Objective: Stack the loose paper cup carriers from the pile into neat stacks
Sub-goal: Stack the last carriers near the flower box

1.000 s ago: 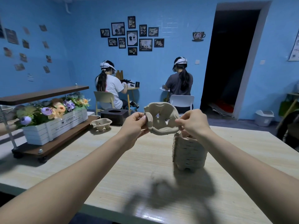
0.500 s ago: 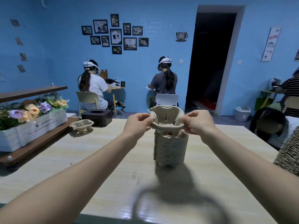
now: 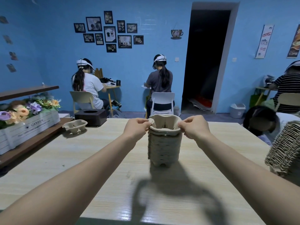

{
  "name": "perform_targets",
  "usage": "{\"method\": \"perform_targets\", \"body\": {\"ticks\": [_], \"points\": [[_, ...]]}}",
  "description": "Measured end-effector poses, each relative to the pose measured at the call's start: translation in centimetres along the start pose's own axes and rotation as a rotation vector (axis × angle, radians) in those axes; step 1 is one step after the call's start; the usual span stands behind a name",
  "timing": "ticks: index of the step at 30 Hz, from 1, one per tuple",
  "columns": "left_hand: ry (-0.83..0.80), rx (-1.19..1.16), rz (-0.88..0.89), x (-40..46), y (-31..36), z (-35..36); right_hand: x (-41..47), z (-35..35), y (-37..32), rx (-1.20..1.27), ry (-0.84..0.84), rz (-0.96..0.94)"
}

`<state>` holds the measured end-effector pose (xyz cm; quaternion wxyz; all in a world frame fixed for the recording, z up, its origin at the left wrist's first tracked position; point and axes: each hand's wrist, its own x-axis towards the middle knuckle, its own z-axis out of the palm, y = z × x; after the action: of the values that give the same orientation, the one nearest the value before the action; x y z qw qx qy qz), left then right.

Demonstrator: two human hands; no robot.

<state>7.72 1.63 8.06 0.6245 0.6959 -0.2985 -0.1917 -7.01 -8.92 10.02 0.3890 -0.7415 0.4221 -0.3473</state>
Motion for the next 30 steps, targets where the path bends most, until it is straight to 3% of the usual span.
{"method": "perform_targets", "body": {"ticks": [7, 11, 18, 21, 26, 30], "points": [[0.025, 0.130, 0.091, 0.0, -0.5, 0.4, -0.4, 0.4, 0.4, -0.095, -0.014, -0.062], [-0.044, 0.246, 0.183, -0.3, -0.4, 0.6, -0.4, 0.8, 1.0, -0.111, -0.043, -0.112], [-0.139, 0.223, 0.150, -0.5, 0.6, 0.1, 0.0, 0.8, 0.7, -0.069, -0.052, -0.094], [-0.219, 0.215, 0.118, -0.6, 0.0, -0.8, 0.4, 0.6, 0.8, -0.083, -0.131, -0.155], [-0.272, 0.217, 0.145, -0.8, -1.5, -2.2, 0.5, 0.8, 0.2, -0.346, -0.338, -0.373], [-0.299, 0.234, 0.192, -1.0, -1.4, -2.1, 0.9, 1.2, -1.3, -0.556, -0.411, -0.470]]}}
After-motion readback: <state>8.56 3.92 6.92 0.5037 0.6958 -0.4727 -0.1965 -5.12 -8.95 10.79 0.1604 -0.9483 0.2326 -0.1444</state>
